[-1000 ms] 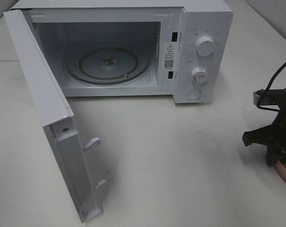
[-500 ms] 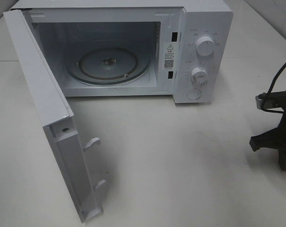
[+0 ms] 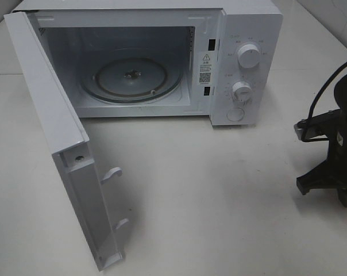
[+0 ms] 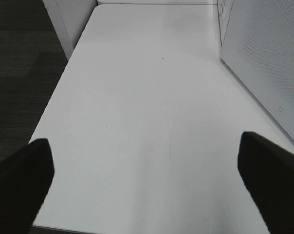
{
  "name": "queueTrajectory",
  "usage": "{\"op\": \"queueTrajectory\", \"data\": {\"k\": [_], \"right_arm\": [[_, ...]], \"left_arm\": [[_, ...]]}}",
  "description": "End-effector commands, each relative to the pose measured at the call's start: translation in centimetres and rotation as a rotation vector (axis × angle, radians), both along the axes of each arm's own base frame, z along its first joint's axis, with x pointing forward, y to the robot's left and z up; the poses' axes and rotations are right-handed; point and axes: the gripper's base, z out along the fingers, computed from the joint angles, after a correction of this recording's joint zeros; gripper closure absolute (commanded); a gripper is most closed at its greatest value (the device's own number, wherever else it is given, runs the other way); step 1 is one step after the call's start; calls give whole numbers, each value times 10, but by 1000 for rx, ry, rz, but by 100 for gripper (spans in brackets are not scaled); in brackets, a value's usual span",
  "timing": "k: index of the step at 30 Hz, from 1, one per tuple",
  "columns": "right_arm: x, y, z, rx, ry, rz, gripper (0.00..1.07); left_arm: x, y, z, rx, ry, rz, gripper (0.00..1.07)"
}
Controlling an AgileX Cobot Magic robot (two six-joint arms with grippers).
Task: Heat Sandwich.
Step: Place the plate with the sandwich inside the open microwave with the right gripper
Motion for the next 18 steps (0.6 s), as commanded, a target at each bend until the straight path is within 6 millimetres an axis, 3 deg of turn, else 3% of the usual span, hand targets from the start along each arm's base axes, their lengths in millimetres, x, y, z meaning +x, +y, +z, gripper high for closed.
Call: {"op": "queueTrajectory", "data": {"k": [1,18], "right_arm": [[-2,2,7,-56,-7,31,107],[-22,6,33,-65,-31,41,107]], "left_arm": [[-4,0,0,5,-37,3,9],[-4,0,0,5,-37,3,9]]}}
